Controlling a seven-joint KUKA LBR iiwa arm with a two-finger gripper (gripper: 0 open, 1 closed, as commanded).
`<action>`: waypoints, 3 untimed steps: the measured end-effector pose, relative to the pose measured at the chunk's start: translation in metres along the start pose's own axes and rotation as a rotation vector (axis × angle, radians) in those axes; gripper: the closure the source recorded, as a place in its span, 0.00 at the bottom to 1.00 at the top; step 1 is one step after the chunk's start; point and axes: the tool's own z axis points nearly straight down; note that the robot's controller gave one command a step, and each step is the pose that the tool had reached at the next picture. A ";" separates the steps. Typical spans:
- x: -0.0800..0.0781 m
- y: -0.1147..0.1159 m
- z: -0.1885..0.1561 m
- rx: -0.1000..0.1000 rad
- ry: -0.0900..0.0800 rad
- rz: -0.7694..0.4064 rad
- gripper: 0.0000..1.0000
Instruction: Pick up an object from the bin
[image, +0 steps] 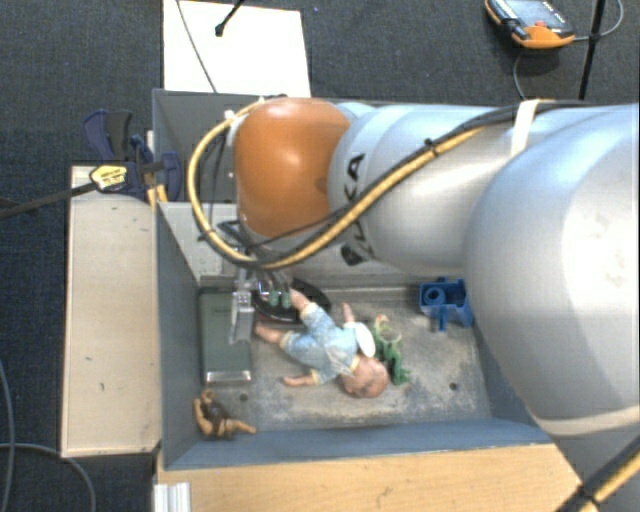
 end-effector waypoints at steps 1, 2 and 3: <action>-0.002 -0.001 -0.005 -0.002 -0.007 0.005 0.00; -0.001 -0.043 0.021 -0.001 -0.008 -0.095 0.00; 0.015 -0.086 0.028 0.000 -0.007 -0.316 0.00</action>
Offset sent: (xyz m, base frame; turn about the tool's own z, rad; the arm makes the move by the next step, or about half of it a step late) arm 0.0006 -0.0662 -0.0367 -0.1420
